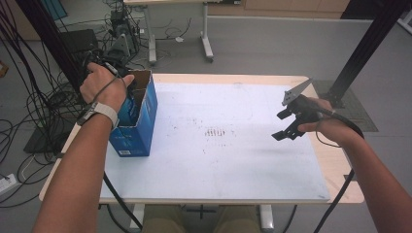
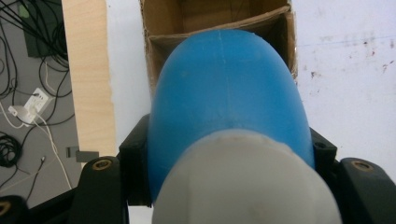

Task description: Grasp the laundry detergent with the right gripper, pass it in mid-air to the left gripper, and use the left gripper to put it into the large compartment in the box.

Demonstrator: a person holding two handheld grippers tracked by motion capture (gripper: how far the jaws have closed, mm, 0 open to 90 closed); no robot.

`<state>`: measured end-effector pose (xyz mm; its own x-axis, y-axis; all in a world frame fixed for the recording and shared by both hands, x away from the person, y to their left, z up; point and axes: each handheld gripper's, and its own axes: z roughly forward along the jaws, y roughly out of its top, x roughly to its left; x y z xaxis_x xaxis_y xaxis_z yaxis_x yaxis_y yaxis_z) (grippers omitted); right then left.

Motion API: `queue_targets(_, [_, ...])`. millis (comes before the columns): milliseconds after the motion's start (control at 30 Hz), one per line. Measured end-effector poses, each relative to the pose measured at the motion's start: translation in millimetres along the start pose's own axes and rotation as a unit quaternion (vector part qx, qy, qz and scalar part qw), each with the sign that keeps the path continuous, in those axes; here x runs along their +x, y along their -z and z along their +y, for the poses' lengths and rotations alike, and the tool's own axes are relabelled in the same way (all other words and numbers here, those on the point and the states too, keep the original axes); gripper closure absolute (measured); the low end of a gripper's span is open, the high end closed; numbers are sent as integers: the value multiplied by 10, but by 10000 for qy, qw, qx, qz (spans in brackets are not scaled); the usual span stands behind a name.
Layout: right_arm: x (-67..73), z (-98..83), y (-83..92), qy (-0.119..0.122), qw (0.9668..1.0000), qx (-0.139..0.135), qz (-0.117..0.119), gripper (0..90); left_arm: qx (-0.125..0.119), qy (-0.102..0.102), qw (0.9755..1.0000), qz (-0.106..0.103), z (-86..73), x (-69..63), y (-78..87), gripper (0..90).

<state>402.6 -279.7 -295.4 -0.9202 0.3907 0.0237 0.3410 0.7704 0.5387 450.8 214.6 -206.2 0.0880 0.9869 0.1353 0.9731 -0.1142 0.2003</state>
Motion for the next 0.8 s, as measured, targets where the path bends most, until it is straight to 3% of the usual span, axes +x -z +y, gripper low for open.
queue_targets(800, [-8,-53,-45,-81,10000,39,22,111,37,-8,10000,-17,-94,-22,-367,380])
